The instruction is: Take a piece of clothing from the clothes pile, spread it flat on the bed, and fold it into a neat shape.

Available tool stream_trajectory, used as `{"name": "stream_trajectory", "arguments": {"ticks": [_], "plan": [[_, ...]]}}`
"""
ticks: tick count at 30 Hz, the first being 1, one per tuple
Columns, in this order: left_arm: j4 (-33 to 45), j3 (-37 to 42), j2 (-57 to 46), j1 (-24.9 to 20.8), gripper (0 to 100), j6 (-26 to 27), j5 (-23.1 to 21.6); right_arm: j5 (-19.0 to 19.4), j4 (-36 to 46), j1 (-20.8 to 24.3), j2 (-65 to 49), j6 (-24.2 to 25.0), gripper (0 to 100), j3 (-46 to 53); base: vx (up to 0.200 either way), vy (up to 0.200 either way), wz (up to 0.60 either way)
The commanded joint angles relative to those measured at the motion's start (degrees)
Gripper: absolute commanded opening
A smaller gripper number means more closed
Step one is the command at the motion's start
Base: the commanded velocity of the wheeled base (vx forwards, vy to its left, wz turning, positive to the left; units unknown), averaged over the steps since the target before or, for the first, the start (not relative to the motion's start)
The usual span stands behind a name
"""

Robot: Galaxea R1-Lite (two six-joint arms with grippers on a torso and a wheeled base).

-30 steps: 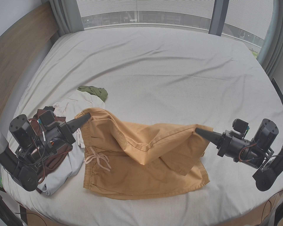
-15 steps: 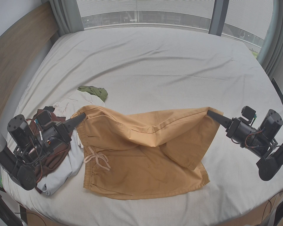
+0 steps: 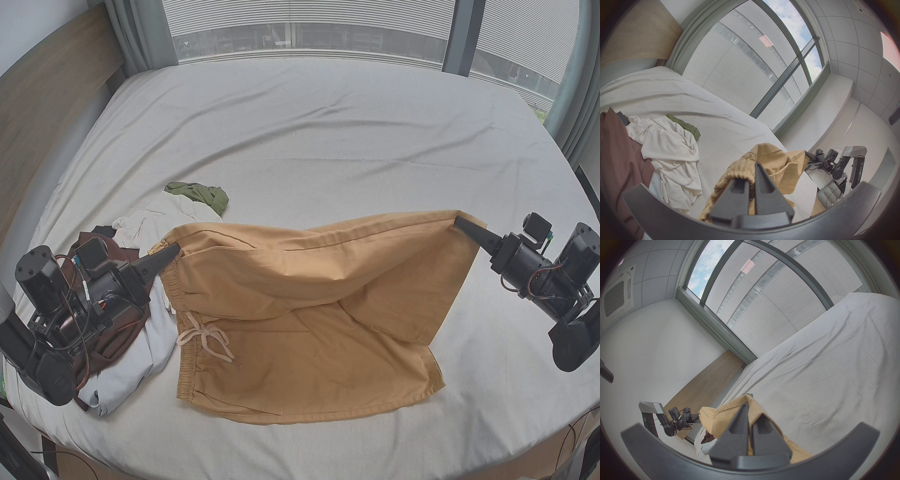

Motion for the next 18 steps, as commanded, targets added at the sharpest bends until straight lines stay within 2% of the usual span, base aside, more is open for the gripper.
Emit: {"name": "stream_trajectory", "arguments": {"ticks": [1,5,10,14,18], "plan": [[-0.04,0.70,-0.20,-0.07,0,0.00,-0.39,0.05,-0.03,-1.08,0.39,-0.04,0,-0.49,0.000,0.000,0.00],[-0.04,1.23,-0.64,-0.07,0,-0.18,-0.74,0.05,-0.03,-1.69,0.83,-0.04,0,-1.02,0.000,0.000,0.00],[-0.04,3.43,-1.70,0.37,0,-0.18,-4.61,-0.03,-0.03,-2.57,2.50,-0.04,0,-2.08,0.000,0.000,0.00],[-0.04,3.16,-1.26,2.74,0,0.00,-6.89,-0.03,-0.03,-3.45,2.59,-0.04,0,-2.43,0.000,0.000,0.00],[-0.04,2.64,-0.73,3.45,0,0.00,-7.24,-0.03,-0.03,-3.54,2.94,-0.04,0,-2.87,0.000,0.000,0.00]]}}
